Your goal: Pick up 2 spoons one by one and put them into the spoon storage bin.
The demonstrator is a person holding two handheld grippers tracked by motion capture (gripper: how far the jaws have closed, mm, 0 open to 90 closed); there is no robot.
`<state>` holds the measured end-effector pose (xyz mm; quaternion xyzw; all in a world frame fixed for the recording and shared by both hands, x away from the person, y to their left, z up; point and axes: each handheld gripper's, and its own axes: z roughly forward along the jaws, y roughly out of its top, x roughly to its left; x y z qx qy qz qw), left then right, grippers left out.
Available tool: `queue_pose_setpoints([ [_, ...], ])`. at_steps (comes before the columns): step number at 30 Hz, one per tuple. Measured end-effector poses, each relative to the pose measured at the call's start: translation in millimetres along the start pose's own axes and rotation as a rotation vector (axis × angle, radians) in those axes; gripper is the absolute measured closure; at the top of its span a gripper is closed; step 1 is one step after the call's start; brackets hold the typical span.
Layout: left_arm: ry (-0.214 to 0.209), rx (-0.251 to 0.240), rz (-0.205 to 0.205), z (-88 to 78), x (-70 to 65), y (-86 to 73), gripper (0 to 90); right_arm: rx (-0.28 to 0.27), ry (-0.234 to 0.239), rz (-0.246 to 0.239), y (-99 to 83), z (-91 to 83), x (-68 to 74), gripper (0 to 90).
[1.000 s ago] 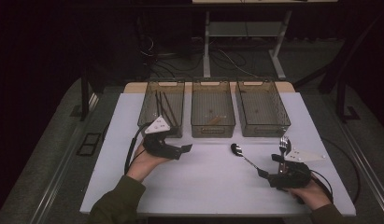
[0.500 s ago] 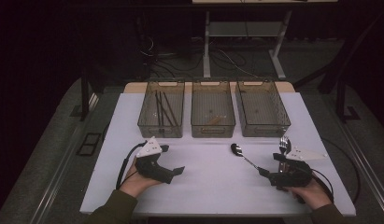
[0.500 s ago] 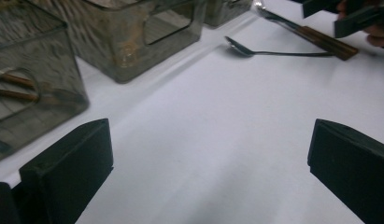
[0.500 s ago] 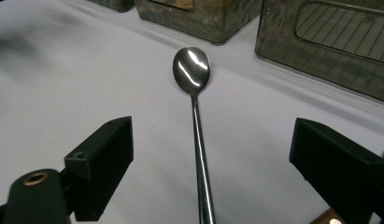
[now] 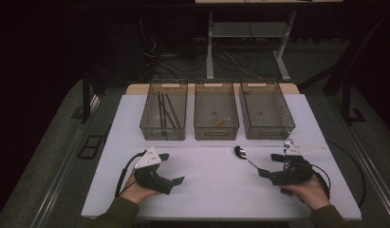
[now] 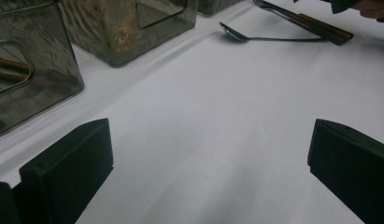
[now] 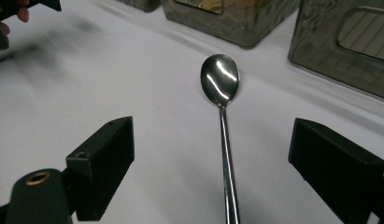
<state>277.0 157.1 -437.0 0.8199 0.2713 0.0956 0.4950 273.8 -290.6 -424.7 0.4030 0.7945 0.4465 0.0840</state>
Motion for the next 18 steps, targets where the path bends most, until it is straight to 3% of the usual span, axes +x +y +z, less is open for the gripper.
queue_pose_setpoints([
  [8,-0.029,0.023,0.000,1.6,-0.3,0.5,0.0,0.021,-0.022,-0.021,18.2,18.4,-0.9,15.5],
  [12,-0.012,0.037,-0.036,0.2,2.2,1.5,0.4,0.025,-0.033,-0.042,26.0,25.7,0.3,16.0],
  [18,0.003,0.034,-0.033,-0.8,1.6,1.9,4.3,0.024,-0.036,-0.043,32.6,33.6,-2.3,17.3],
])
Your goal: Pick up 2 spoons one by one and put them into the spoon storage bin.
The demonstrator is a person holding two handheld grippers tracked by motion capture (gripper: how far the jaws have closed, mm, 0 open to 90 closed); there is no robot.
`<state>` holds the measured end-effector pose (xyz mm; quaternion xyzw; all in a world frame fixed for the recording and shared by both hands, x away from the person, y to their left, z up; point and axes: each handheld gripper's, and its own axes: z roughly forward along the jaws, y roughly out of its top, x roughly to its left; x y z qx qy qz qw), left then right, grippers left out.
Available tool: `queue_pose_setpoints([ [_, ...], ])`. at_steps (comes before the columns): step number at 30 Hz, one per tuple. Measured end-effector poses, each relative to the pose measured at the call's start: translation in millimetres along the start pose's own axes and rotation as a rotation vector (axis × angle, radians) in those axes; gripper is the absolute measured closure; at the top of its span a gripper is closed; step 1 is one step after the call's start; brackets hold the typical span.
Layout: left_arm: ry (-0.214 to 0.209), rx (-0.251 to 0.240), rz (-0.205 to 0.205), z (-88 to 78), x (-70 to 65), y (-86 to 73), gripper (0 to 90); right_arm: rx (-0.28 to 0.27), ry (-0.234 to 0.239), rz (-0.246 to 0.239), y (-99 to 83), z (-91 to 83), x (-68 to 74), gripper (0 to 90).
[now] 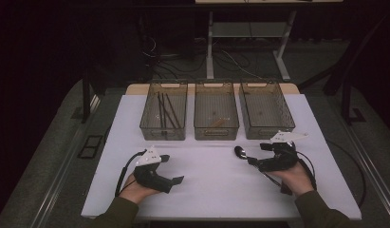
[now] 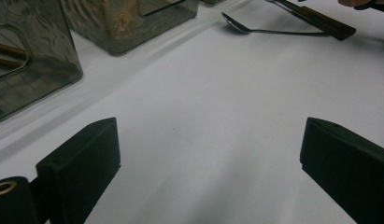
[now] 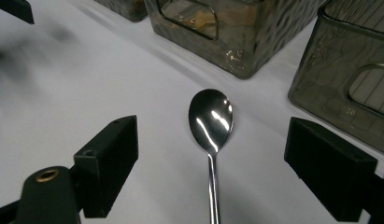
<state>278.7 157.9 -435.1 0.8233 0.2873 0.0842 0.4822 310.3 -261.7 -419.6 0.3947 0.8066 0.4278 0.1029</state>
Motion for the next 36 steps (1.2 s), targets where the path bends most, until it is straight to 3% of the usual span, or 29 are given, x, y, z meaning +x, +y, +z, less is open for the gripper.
queue_pose_setpoints([
  [10,0.010,0.020,-0.007,-1.9,1.6,0.3,5.2,0.019,-0.010,0.002,12.8,20.2,-5.2,24.1],
  [23,0.012,0.027,-0.014,-0.5,2.9,0.0,5.1,0.089,-0.007,-0.003,19.6,48.0,-12.5,44.1],
  [36,-0.004,0.025,-0.008,-0.2,1.8,0.3,5.2,0.156,0.011,-0.032,15.2,56.0,-10.3,52.8],
])
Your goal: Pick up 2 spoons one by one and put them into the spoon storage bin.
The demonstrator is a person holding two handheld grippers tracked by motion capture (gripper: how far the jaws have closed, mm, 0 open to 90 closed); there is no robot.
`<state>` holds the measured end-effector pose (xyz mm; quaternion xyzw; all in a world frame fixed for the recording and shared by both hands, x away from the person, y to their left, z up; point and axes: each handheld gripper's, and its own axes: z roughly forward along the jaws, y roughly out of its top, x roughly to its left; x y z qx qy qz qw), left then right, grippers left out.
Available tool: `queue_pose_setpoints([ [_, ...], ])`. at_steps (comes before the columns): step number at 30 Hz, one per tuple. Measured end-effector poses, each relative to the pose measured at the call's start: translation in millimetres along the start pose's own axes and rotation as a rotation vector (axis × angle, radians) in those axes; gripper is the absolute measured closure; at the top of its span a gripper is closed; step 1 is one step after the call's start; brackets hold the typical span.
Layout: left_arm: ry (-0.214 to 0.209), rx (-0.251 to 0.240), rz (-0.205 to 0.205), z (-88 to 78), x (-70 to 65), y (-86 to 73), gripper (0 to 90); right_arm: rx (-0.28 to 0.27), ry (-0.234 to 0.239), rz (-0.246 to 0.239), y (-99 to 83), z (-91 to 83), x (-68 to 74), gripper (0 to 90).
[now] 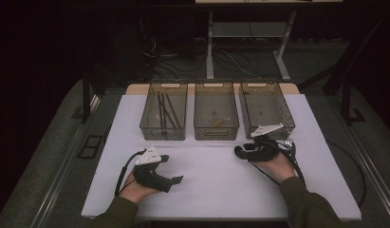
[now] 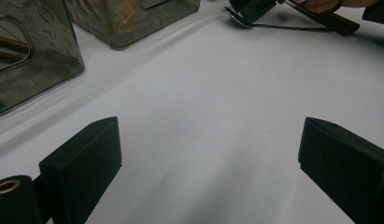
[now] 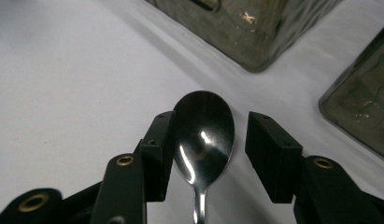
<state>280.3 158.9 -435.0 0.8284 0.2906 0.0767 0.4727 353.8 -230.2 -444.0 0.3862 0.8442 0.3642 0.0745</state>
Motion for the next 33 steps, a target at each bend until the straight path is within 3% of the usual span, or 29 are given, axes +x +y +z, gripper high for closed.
queue_pose_setpoints([
  [6,-0.003,0.002,0.003,0.7,-0.6,0.0,5.2,0.029,-0.013,-0.027,-1.4,3.3,2.1,55.2],
  [10,-0.003,0.007,0.007,0.7,-0.5,0.0,5.2,0.037,-0.041,-0.072,-1.7,4.1,5.7,55.6],
  [14,-0.003,0.008,0.009,0.8,-0.7,0.0,5.2,0.036,-0.034,-0.107,-2.5,4.1,7.7,61.9],
  [22,-0.001,0.006,0.011,0.6,-0.8,0.1,5.3,0.039,-0.025,-0.110,-2.8,2.5,8.2,70.6],
  [25,-0.002,0.005,0.010,0.3,-0.6,0.2,5.4,0.034,-0.039,-0.138,-2.4,0.4,9.3,76.8],
  [33,-0.002,0.001,0.010,-0.4,-0.6,0.3,5.5,0.016,-0.019,-0.164,-1.9,-5.4,11.7,85.0],
])
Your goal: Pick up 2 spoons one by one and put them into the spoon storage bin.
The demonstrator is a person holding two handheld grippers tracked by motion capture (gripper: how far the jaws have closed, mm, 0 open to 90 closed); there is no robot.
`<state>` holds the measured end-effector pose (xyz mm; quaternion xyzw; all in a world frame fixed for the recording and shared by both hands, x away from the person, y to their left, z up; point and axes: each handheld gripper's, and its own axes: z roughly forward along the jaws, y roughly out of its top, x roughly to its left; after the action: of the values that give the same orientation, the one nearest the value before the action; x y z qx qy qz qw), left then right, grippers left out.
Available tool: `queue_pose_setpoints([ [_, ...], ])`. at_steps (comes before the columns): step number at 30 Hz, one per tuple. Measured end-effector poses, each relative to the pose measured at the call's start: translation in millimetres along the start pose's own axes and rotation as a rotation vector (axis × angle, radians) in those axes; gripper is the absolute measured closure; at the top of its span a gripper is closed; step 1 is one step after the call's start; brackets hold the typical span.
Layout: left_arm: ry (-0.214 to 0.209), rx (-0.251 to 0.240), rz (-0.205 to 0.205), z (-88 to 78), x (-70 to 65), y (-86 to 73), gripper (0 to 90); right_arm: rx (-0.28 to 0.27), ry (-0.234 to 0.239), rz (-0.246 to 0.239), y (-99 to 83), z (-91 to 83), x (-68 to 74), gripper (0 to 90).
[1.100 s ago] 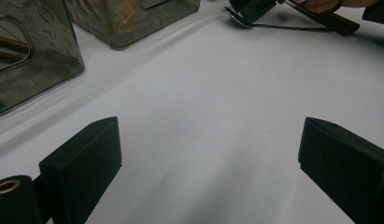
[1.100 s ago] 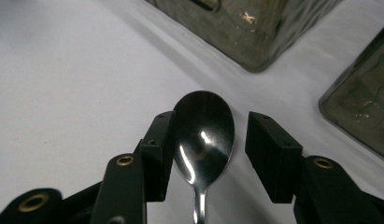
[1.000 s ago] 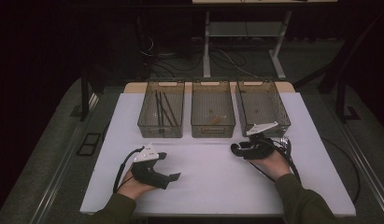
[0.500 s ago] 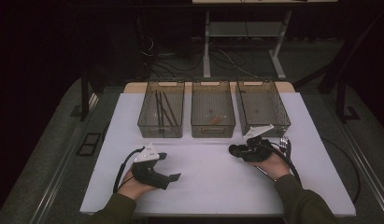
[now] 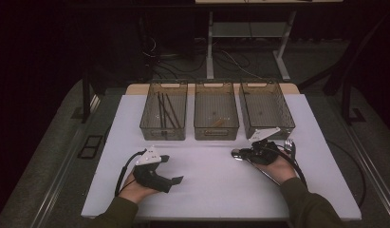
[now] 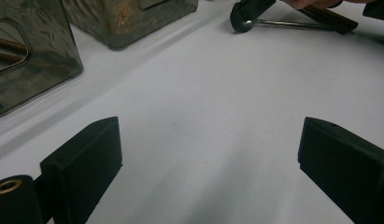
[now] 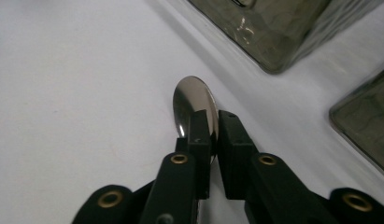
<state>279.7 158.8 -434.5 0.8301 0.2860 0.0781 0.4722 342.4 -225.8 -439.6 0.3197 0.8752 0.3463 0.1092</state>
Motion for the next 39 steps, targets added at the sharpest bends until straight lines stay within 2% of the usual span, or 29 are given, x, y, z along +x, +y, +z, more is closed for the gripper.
queue_pose_setpoints([
  [8,-0.002,-0.004,-0.003,-0.4,-0.4,0.2,5.5,-0.005,0.016,-0.014,0.8,-2.4,3.8,88.2],
  [14,-0.005,-0.004,-0.001,-0.7,-0.5,0.3,5.5,-0.002,0.012,-0.048,2.1,-3.5,6.1,88.9],
  [21,-0.018,-0.014,0.004,-0.4,-1.2,0.4,5.3,-0.002,0.012,-0.047,2.6,-6.1,5.7,88.9],
  [25,-0.019,-0.017,0.003,-0.4,-1.2,0.4,4.6,-0.033,0.003,-0.041,4.8,-11.5,4.1,88.8],
  [29,-0.029,-0.010,-0.003,0.4,-0.8,0.5,0.0,-0.067,-0.003,-0.024,7.2,-18.4,2.0,88.8],
  [39,-0.022,-0.013,-0.006,1.5,-2.5,0.4,0.0,-0.153,-0.010,0.015,19.4,-35.2,-4.0,88.8],
])
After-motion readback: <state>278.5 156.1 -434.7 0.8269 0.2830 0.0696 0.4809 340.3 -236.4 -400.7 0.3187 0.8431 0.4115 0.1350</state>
